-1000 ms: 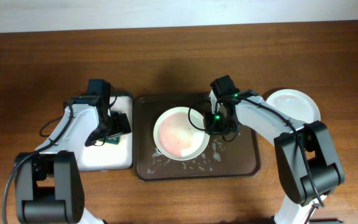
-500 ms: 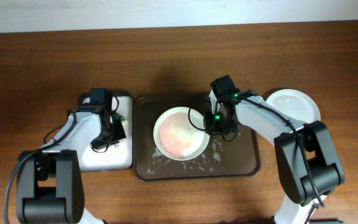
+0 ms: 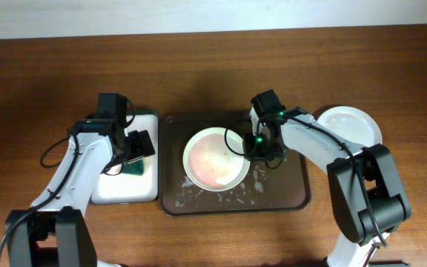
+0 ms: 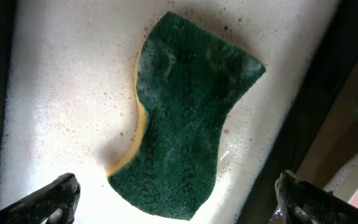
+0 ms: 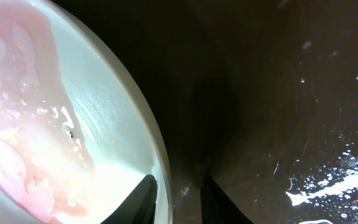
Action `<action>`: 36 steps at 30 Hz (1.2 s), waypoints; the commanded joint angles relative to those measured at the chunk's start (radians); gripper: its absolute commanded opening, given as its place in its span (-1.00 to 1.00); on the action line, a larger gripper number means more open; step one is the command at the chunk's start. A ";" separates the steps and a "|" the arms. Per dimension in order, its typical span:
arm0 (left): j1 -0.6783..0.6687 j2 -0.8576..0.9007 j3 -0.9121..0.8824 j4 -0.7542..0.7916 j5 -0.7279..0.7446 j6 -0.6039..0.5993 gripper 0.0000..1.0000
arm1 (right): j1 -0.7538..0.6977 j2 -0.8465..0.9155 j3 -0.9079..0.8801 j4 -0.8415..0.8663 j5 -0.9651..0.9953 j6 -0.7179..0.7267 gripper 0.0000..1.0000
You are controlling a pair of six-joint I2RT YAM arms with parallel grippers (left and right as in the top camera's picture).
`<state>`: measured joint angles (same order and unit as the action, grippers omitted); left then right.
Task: Clean dirty plates on tray and stack at the side
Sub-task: 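Lift the white plate with the right gripper and stack it on the plates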
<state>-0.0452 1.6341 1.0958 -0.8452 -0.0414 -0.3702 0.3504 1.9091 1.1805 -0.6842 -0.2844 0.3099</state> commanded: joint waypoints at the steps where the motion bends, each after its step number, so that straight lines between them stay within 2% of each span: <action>1: 0.002 -0.006 0.003 -0.002 0.002 -0.003 0.99 | 0.003 0.013 -0.004 -0.005 0.009 -0.005 -0.49; 5: 0.002 -0.006 0.003 -0.002 0.001 -0.003 0.99 | 0.003 0.013 -0.005 -0.010 0.012 -0.005 -0.49; 8: 0.002 -0.006 0.003 -0.002 0.002 -0.003 0.99 | 0.003 0.013 -0.005 -0.022 0.000 -0.005 -0.92; 12: 0.002 -0.006 0.003 -0.002 0.002 -0.003 0.99 | 0.003 0.012 -0.004 -0.046 -0.082 -0.005 -0.92; 16: 0.002 -0.006 0.003 -0.001 0.001 -0.003 0.99 | -0.034 -0.029 0.038 -0.061 -0.045 -0.006 -0.92; 19: 0.002 -0.006 0.003 -0.001 0.001 -0.003 1.00 | -0.066 -0.104 0.122 -0.128 0.060 -0.045 -0.92; 22: 0.002 -0.006 0.003 0.000 0.001 -0.003 0.99 | -0.056 -0.164 0.193 -0.224 0.274 -0.071 -0.92; 26: 0.002 -0.006 0.003 0.017 0.001 -0.003 0.99 | -0.023 -0.217 0.206 -0.267 0.499 -0.069 -0.92; 27: 0.002 -0.006 0.003 0.018 0.001 -0.003 0.99 | 0.016 -0.240 0.207 -0.269 0.603 -0.069 -0.92; 30: 0.002 -0.006 0.003 0.022 0.001 -0.003 1.00 | 0.114 -0.250 0.207 -0.267 0.697 -0.069 -0.92; 33: 0.002 -0.006 0.003 0.022 0.001 -0.003 0.99 | 0.224 -0.250 0.206 -0.258 0.871 -0.066 -0.92; 34: 0.002 -0.006 0.003 0.022 0.001 -0.003 1.00 | 0.299 -0.250 0.206 -0.258 1.004 -0.064 -0.92; 36: 0.002 -0.006 0.003 0.022 0.001 -0.003 0.99 | 0.375 -0.250 0.207 -0.258 1.125 -0.034 -0.92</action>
<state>-0.0452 1.6341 1.0958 -0.8261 -0.0414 -0.3706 0.6292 1.6894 1.3716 -0.9455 0.5774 0.2443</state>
